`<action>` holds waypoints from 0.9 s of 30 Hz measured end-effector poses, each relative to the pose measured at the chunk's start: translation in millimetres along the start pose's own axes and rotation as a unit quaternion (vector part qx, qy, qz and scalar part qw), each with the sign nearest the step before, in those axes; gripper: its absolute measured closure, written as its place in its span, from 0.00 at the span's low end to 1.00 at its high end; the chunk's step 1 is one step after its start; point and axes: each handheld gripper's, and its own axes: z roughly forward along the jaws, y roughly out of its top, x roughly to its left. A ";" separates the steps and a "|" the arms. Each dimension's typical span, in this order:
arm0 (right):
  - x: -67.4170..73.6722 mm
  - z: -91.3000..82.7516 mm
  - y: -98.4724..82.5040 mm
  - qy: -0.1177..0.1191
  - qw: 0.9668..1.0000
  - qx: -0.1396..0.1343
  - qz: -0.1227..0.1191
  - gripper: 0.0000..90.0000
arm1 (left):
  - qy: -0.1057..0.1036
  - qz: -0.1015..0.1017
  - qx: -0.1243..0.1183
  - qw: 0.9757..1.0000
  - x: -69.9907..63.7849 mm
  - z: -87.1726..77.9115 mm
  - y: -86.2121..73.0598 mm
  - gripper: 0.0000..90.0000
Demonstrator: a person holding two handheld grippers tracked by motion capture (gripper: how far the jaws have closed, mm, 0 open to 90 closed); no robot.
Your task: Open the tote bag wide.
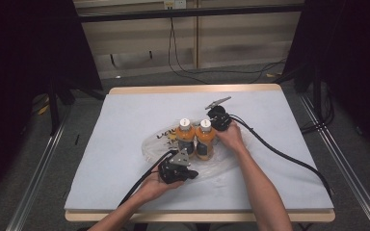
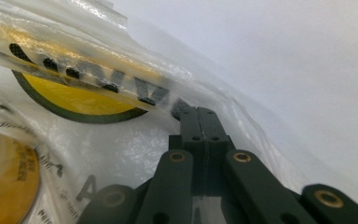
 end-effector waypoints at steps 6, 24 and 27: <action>-4.7 4.4 4.0 -0.001 1.000 -0.006 -0.002 1.00 | -0.011 0.003 0.004 1.000 -3.7 -1.1 -0.3 1.00; -13.3 16.2 21.4 -0.043 0.999 0.003 0.031 1.00 | -0.016 0.017 0.024 0.999 -11.6 -3.5 1.6 1.00; -12.2 16.9 22.7 -0.049 0.998 0.007 0.030 1.00 | -0.024 0.011 0.012 1.000 -12.0 -2.0 0.5 1.00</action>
